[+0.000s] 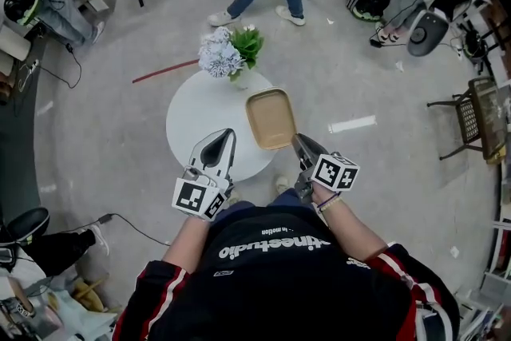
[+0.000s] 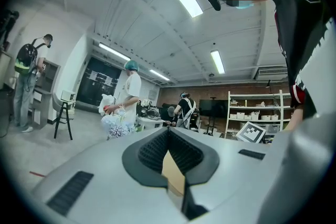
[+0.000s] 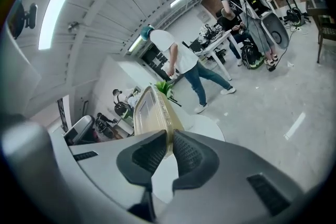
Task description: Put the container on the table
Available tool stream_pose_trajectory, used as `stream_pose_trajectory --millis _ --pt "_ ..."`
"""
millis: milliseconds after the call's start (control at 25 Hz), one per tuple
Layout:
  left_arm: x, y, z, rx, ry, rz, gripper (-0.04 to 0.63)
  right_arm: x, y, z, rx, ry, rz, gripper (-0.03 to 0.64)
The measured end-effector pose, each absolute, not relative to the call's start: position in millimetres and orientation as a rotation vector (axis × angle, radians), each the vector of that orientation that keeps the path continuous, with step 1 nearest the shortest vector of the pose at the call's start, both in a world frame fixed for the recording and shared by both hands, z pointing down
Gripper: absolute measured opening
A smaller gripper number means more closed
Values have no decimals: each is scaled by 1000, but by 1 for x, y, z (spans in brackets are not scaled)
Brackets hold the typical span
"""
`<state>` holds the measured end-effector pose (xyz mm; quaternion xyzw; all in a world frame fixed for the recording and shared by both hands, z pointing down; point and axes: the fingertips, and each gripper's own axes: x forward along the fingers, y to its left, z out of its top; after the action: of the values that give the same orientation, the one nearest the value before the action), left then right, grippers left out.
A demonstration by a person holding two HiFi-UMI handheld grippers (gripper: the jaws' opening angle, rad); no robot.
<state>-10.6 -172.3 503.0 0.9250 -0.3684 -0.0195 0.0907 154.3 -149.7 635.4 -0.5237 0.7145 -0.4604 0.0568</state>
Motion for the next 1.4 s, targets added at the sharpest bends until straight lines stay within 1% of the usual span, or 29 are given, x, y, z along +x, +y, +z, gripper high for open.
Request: stream_pose_trajectory --millis 640,1400 --pt "-7 -178 547 2669 -1141 -59 23 168 -148 725 -1580 2003 -1655 54" --pt "-15 -171 559 2653 -1186 -1 23 164 -149 797 -1554 1821 -1877 54"
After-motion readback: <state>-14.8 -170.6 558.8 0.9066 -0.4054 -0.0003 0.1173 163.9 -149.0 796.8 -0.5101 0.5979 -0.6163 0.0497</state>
